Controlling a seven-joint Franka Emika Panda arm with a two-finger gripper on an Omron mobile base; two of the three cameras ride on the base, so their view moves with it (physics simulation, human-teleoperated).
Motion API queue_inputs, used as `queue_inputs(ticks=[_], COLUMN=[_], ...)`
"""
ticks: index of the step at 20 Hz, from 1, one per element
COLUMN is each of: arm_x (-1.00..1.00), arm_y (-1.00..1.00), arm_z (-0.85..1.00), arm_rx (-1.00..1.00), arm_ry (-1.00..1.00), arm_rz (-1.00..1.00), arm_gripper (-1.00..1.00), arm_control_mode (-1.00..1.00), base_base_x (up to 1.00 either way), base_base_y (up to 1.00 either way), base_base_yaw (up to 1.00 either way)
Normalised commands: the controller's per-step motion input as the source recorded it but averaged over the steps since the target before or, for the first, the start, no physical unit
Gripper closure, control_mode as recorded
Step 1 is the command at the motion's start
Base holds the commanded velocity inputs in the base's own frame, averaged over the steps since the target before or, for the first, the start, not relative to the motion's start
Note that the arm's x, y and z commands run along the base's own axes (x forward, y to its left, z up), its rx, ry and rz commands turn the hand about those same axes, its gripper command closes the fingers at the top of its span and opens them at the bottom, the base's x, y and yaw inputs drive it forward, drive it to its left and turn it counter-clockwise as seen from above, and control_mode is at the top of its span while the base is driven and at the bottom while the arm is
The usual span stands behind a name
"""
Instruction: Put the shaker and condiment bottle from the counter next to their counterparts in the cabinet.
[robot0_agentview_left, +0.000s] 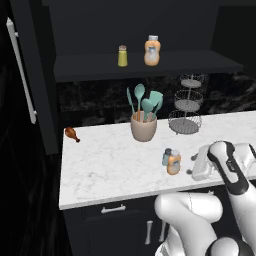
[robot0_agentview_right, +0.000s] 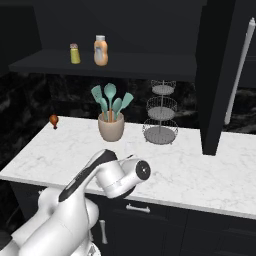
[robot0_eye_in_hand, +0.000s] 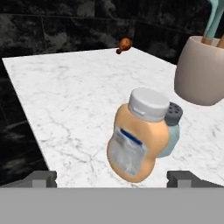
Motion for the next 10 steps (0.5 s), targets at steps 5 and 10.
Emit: queue_inputs(ticks=[5,10], arm_x=[0.29,0.15], arm_y=[0.00,0.00], arm_z=[-0.10,-0.08], arm_rx=[0.04,0.05], arm_ry=[0.00,0.00], arm_rz=[0.00,0.00], arm_gripper=[-1.00,-1.00], arm_control_mode=[-1.00,-1.00], base_base_x=[0.00,0.00], base_base_y=[0.00,0.00], base_base_yaw=[0.00,0.00])
